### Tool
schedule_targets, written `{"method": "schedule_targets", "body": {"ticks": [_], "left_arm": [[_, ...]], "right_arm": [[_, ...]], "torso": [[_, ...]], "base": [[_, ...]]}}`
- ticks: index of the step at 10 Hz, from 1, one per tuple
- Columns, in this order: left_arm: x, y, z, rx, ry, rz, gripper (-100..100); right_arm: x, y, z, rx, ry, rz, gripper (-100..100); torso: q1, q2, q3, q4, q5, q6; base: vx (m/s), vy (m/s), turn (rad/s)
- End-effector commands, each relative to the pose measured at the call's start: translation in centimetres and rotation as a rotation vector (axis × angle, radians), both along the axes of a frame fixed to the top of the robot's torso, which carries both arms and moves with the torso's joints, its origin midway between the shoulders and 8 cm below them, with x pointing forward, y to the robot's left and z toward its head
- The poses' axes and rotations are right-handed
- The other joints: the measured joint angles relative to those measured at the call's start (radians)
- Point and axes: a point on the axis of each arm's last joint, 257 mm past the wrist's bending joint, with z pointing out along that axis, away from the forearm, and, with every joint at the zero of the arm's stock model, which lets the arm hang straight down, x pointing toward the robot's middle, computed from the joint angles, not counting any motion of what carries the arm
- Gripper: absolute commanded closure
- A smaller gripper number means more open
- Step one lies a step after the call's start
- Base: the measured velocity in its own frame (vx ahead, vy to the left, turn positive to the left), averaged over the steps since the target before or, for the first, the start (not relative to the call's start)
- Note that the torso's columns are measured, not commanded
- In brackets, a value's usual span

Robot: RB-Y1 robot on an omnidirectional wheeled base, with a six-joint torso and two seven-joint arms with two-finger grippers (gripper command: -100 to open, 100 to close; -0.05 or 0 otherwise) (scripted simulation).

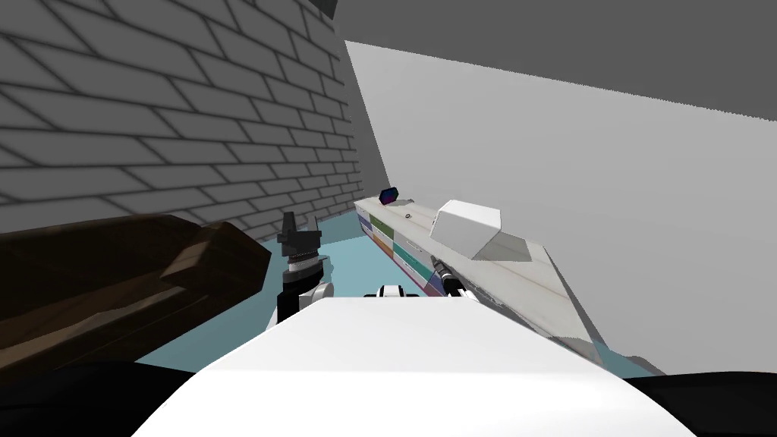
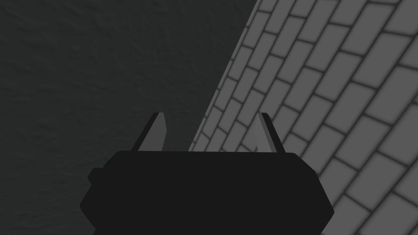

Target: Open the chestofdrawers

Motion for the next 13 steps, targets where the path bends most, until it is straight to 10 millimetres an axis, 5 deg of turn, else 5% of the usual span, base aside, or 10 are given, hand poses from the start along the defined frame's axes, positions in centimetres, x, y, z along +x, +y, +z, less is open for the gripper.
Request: {"method": "schedule_targets", "body": {"ticks": [1, 6, 13], "left_arm": [[0.0, 0.0, 0.0, 0.0, 0.0, 0.0, 0], [0.0, 0.0, 0.0, 0.0, 0.0, 0.0, 0], [0.0, 0.0, 0.0, 0.0, 0.0, 0.0, 0]], "right_arm": [[-1.7, -1.8, -3.4, -0.093, 0.116, -0.013, -100], [-5.4, -5.6, -7.9, -0.262, 0.307, -0.064, -100], [-10.7, -10.6, -11.7, -0.493, 0.533, -0.12, -100]], "torso": [[0.0, 0.003, 0.001, 0.001, 0.001, 0.001], [0.0, 0.006, 0.003, 0.002, 0.001, 0.0], [0.0, 0.004, 0.002, 0.002, 0.001, 0.0]], "base": [[0.086, 0.097, 0.128], [0.083, 0.092, 0.086], [0.056, 0.059, 0.087]]}}
